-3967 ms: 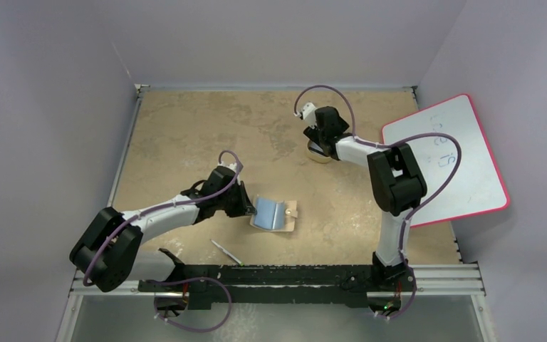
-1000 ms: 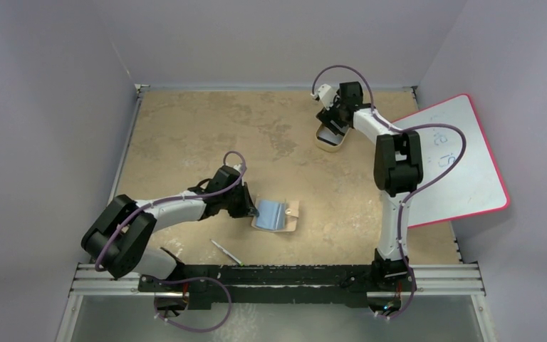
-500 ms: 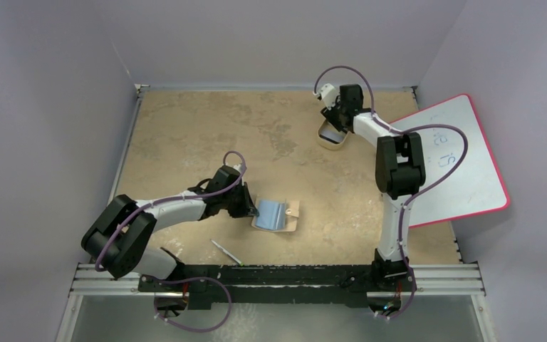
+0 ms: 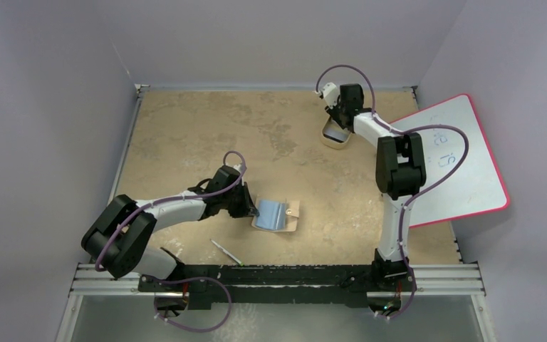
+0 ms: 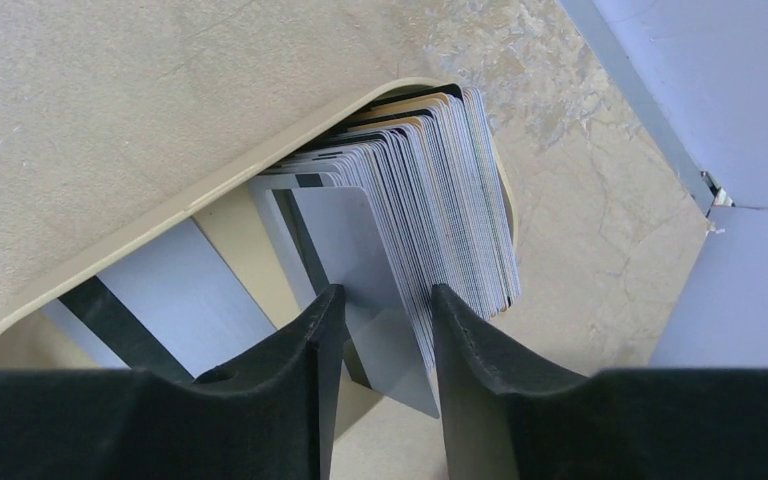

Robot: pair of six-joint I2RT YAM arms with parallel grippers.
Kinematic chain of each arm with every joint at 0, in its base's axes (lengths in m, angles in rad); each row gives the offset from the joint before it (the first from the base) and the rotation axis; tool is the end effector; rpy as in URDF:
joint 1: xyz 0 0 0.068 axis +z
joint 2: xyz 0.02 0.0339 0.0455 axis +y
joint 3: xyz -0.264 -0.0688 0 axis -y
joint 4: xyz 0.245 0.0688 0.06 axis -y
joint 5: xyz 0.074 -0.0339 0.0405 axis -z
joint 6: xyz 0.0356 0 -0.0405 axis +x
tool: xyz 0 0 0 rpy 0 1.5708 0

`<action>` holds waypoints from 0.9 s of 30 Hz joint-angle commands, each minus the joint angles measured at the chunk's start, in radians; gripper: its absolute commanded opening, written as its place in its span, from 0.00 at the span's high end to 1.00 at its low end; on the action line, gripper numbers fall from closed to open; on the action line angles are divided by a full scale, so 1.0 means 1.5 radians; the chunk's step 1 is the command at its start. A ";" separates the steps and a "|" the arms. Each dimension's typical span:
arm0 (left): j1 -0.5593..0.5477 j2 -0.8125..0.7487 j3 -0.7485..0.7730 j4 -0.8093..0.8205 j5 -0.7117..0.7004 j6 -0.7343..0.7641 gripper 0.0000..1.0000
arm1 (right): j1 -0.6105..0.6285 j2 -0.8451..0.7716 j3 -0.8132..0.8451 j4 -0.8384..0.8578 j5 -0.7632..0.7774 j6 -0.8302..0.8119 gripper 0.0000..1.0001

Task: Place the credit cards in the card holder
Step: Pick up the credit card from the storage box.

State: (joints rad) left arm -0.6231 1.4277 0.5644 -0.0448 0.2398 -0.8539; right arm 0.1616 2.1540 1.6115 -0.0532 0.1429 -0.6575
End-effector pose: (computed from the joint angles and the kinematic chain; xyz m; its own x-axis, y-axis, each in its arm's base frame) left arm 0.2013 -0.1551 0.1420 -0.9374 -0.2281 -0.2631 -0.0322 0.8091 -0.5868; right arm 0.4910 0.0749 0.1975 -0.4121 -0.6801 -0.6064 -0.3724 0.7331 -0.5691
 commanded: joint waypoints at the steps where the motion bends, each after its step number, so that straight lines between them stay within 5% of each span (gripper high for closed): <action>1: 0.001 -0.002 -0.001 0.030 0.004 -0.007 1.00 | -0.009 -0.033 0.004 -0.002 0.028 0.006 0.63; 7: 0.001 -0.002 0.001 0.030 0.004 -0.008 1.00 | -0.009 -0.037 0.009 -0.002 0.040 0.014 0.67; 12: 0.001 -0.003 0.000 0.030 0.004 -0.010 1.00 | -0.009 -0.041 0.024 -0.011 0.054 0.019 0.82; 19: 0.001 -0.001 0.002 0.035 0.007 -0.012 1.00 | -0.005 -0.047 0.044 -0.092 -0.051 0.085 0.99; 27: 0.001 -0.013 -0.002 0.028 0.007 -0.010 1.00 | 0.003 -0.061 0.037 -0.120 -0.110 0.143 1.00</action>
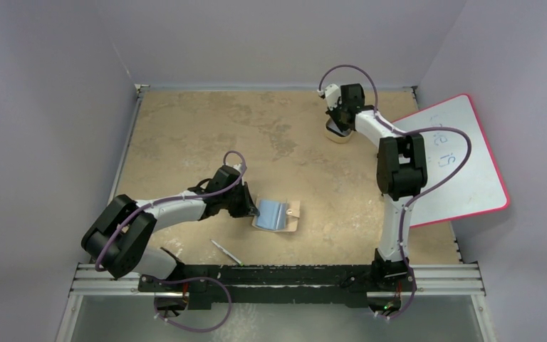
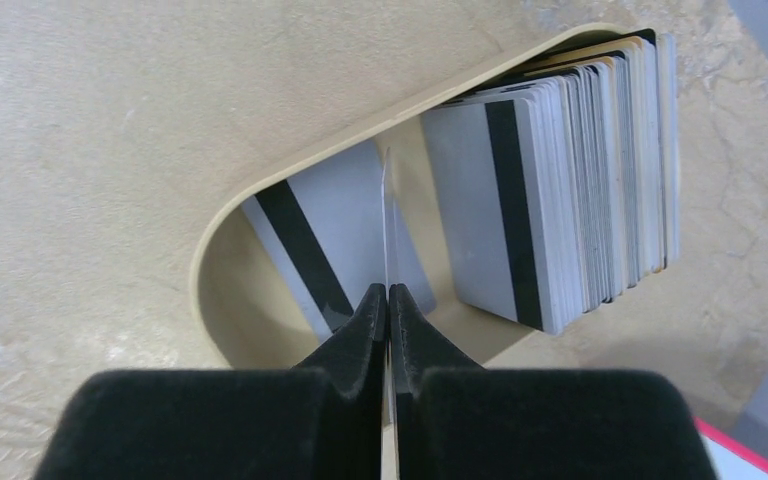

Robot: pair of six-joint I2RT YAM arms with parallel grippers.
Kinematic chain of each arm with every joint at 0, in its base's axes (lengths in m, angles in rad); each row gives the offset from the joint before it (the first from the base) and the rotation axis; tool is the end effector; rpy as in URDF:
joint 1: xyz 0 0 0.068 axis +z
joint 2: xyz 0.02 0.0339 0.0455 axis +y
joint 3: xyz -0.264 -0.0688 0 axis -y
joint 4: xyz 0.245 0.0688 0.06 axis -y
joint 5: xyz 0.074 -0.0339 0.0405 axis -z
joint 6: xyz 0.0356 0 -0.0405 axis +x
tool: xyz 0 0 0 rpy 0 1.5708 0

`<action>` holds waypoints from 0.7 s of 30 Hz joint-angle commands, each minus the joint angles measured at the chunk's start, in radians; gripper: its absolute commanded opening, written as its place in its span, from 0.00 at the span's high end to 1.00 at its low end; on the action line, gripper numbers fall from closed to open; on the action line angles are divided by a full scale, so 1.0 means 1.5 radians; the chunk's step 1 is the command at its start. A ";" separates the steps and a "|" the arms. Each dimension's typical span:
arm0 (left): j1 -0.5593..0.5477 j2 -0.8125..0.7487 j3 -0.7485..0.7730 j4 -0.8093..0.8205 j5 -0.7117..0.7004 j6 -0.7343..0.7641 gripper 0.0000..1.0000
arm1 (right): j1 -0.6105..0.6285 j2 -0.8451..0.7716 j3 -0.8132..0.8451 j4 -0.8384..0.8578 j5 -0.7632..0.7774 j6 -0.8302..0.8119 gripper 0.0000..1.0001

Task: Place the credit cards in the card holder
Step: Pick up the credit card from the storage box.

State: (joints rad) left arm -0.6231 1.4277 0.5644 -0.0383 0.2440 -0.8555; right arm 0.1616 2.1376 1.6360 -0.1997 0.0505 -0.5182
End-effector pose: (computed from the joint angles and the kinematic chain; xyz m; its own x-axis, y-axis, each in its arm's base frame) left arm 0.2017 -0.1555 0.1425 -0.9371 -0.2287 -0.2638 -0.0296 0.8050 -0.5926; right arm 0.4830 0.0769 0.2003 -0.4925 -0.5815 -0.6476 -0.4219 0.8103 -0.4067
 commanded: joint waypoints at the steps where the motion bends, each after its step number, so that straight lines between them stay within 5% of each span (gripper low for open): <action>1: 0.001 -0.017 -0.003 0.023 0.003 -0.009 1.00 | 0.003 -0.049 0.020 -0.024 -0.056 0.058 1.00; 9: 0.000 -0.043 -0.012 0.020 0.001 -0.014 1.00 | 0.013 -0.041 0.022 -0.087 -0.113 0.144 1.00; 21: 0.001 -0.076 -0.012 0.007 -0.017 -0.012 1.00 | 0.067 -0.131 -0.127 -0.042 -0.132 0.300 1.00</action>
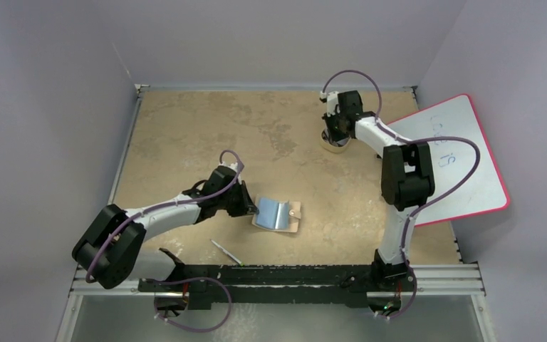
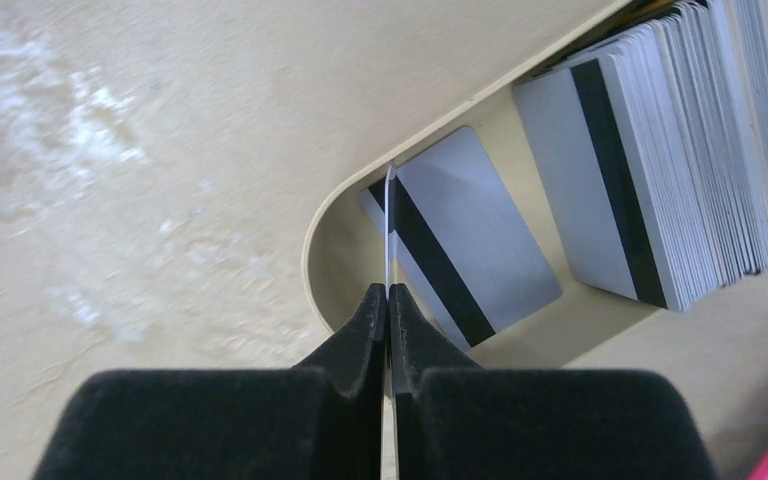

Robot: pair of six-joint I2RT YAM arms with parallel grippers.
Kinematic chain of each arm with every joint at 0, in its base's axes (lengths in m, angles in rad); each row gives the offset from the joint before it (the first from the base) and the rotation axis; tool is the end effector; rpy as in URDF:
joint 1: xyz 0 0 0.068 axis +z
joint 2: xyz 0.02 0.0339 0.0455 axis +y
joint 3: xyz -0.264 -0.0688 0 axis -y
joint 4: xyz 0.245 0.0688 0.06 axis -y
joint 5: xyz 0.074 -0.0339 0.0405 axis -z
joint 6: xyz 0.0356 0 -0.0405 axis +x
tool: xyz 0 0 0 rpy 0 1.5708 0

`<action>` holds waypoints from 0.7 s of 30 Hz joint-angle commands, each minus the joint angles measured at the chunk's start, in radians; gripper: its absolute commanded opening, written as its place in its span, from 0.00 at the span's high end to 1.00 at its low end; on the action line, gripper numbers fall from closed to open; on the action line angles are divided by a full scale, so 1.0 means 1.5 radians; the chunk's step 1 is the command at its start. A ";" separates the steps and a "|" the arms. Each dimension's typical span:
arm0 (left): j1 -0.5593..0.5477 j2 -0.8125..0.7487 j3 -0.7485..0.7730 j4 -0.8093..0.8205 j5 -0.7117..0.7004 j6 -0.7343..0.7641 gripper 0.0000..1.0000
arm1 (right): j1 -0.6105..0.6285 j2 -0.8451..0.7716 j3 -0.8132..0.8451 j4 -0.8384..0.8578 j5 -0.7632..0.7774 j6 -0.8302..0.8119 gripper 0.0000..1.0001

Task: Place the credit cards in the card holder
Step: Pick up the credit card from the storage box.

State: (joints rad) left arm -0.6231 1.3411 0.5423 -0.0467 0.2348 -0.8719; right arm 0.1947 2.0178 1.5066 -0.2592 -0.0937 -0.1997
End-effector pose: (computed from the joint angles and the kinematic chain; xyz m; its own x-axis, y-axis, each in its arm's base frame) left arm 0.1948 -0.1502 0.1556 -0.9214 -0.2547 -0.2935 -0.0194 0.7845 -0.6198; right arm 0.4464 0.0914 0.2078 -0.6184 -0.3233 -0.7163 -0.3889 0.9179 -0.0785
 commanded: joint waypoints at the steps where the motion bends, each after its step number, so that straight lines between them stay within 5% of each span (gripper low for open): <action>1: 0.001 -0.019 0.002 0.020 -0.008 -0.004 1.00 | 0.055 -0.059 -0.055 0.004 -0.030 0.103 1.00; 12: 0.001 -0.014 -0.020 0.115 -0.001 -0.054 1.00 | 0.092 -0.095 -0.110 0.090 -0.049 0.340 1.00; 21: 0.000 -0.027 -0.046 0.208 -0.004 -0.121 1.00 | 0.100 -0.208 -0.153 0.082 0.014 0.429 1.00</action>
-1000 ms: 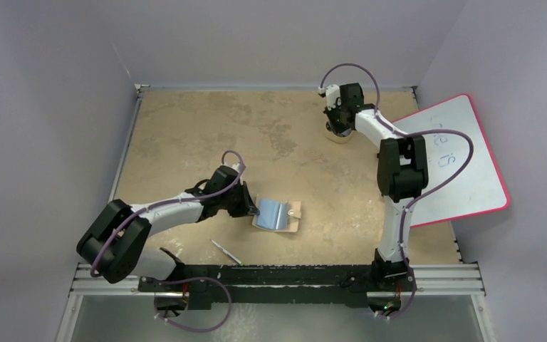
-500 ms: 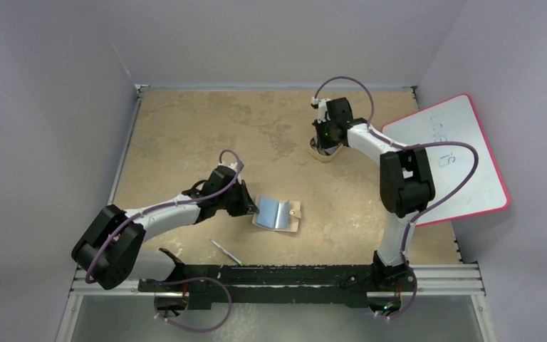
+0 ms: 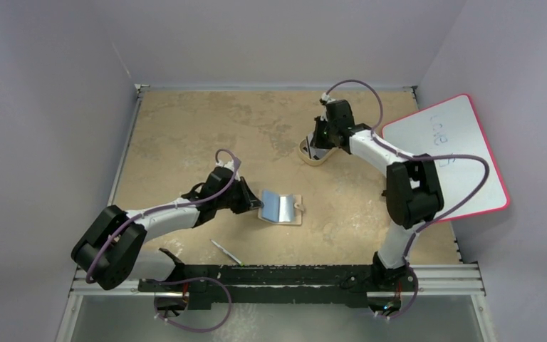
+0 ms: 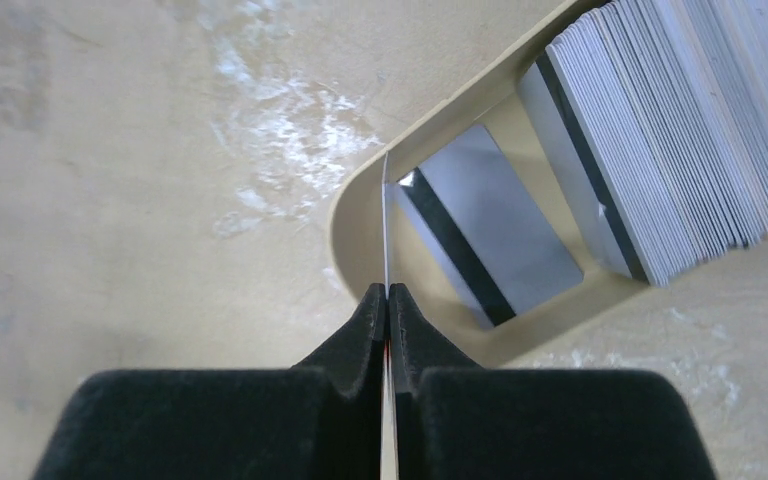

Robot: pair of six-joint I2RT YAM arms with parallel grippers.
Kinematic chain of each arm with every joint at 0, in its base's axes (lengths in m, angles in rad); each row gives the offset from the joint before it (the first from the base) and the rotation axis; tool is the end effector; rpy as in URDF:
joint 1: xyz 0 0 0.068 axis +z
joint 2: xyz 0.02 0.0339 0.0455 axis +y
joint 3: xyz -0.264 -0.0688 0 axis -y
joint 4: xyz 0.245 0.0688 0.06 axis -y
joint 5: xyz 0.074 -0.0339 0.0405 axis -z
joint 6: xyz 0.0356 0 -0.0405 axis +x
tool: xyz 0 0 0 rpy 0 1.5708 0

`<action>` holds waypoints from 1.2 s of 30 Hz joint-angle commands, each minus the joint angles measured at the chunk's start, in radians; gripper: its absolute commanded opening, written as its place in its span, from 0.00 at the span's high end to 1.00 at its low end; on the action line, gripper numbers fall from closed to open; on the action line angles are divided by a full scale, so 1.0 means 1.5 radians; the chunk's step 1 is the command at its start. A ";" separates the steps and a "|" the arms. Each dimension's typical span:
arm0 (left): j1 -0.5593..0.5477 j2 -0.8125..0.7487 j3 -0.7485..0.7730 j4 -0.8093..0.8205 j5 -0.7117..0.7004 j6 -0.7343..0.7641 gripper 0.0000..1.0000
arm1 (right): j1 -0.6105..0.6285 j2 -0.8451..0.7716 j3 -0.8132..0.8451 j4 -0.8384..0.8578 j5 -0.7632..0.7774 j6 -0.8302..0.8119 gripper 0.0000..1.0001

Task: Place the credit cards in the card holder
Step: Pick up the credit card from the storage box, then insert the credit card into the card holder.

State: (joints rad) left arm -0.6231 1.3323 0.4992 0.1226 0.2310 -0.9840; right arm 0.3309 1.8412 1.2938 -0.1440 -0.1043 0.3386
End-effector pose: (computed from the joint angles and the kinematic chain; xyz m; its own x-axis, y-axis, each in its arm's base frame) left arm 0.1976 -0.1520 0.1582 -0.8837 -0.3632 -0.2954 -0.0485 0.6986 -0.7139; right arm 0.3915 0.1384 0.2219 -0.7013 0.1084 -0.7046 -0.1760 0.9314 0.3185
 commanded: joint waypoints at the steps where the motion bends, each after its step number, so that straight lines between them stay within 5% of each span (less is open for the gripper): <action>1: 0.000 -0.021 -0.021 0.108 -0.002 -0.052 1.00 | 0.012 -0.111 -0.019 0.003 0.023 0.074 1.00; 12: 0.000 0.002 -0.052 0.207 -0.047 -0.096 1.00 | 0.137 -0.281 -0.137 0.079 0.006 0.154 1.00; 23: 0.000 0.023 -0.079 0.182 -0.087 -0.077 0.97 | 0.285 -0.288 -0.296 0.241 0.022 0.261 1.00; 30: 0.000 0.019 -0.091 0.151 -0.094 -0.050 0.89 | 0.289 -0.259 -0.369 0.292 0.009 0.251 1.00; 36: 0.000 0.023 -0.095 0.157 -0.088 -0.039 0.96 | 0.271 -0.252 -0.424 0.366 -0.032 0.256 1.00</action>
State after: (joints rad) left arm -0.6231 1.3697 0.3622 0.3313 0.1078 -1.0786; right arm 0.7532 1.4662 0.6895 0.2661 -0.1005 0.7013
